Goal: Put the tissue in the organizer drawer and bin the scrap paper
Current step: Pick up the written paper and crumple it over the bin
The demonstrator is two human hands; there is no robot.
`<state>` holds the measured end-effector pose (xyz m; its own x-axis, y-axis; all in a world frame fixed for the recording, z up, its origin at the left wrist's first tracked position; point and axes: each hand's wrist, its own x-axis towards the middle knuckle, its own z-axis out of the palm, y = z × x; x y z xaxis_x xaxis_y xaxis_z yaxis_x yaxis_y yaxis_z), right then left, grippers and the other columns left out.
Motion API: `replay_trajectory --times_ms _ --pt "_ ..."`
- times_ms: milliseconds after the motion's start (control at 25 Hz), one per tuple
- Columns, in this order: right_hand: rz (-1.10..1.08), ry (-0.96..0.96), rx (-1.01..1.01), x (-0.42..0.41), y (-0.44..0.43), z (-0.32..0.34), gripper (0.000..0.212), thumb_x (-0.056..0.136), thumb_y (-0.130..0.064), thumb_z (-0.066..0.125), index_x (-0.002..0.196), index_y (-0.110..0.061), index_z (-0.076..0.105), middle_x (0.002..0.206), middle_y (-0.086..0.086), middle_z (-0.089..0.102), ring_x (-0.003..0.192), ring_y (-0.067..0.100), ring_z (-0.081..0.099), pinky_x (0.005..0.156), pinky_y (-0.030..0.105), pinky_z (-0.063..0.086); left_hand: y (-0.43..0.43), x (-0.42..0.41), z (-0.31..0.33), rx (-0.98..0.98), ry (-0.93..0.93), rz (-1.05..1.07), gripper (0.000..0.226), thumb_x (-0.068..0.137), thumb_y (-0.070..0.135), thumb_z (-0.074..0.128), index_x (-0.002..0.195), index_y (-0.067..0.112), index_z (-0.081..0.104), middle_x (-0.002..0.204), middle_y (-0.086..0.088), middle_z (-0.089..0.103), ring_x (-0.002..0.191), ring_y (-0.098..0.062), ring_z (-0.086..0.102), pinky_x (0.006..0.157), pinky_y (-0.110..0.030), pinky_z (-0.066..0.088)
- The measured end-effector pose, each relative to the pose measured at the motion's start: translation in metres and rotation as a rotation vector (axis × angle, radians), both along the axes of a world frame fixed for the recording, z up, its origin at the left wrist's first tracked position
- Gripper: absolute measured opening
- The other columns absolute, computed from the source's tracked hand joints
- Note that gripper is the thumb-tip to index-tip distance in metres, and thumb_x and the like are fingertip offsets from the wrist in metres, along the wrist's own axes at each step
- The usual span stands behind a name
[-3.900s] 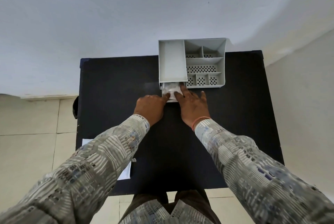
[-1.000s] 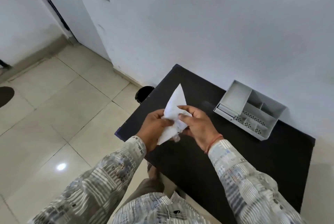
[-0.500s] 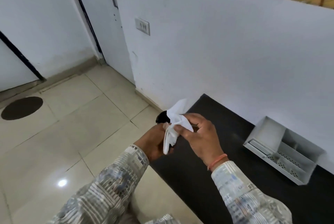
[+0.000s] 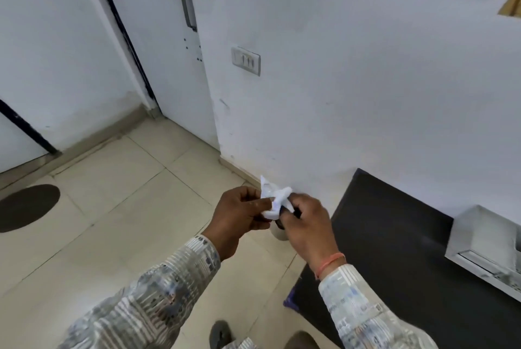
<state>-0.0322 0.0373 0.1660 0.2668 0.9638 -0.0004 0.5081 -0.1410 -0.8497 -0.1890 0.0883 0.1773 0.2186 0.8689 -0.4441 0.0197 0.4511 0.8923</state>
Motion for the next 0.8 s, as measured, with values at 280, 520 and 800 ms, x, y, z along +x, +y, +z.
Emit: replay_trajectory --times_ms 280,520,800 --pt "-0.232 0.076 0.014 0.015 0.051 -0.028 0.011 0.094 -0.03 0.075 0.102 -0.03 0.083 0.089 -0.013 0.077 0.087 0.006 0.07 0.074 0.024 0.057 0.082 0.03 -0.025 -0.132 -0.042 -0.204 0.018 0.098 0.019 0.07 0.099 0.001 0.073 0.085 -0.013 0.079 0.069 -0.026 0.072 0.056 -0.032 0.056" --pt "-0.545 0.409 -0.126 0.068 0.131 -0.083 0.021 0.094 -0.019 0.076 0.085 -0.038 0.083 0.086 -0.014 0.083 0.085 0.007 0.076 0.077 0.019 0.056 0.175 0.063 -0.051 -0.187 0.02 -0.404 0.027 0.1 0.029 0.068 0.115 0.009 0.079 0.108 -0.013 0.082 0.083 -0.028 0.074 0.062 -0.035 0.055" --pt "-0.864 0.274 -0.254 0.115 0.22 -0.197 0.011 0.093 -0.03 0.073 0.09 -0.021 0.078 0.087 -0.003 0.078 0.083 0.018 0.071 0.076 0.031 0.053 0.286 0.11 -0.19 -0.309 0.287 -0.405 0.017 0.1 0.016 0.068 0.111 0.008 0.077 0.107 -0.022 0.078 0.076 -0.029 0.071 0.054 -0.029 0.051"
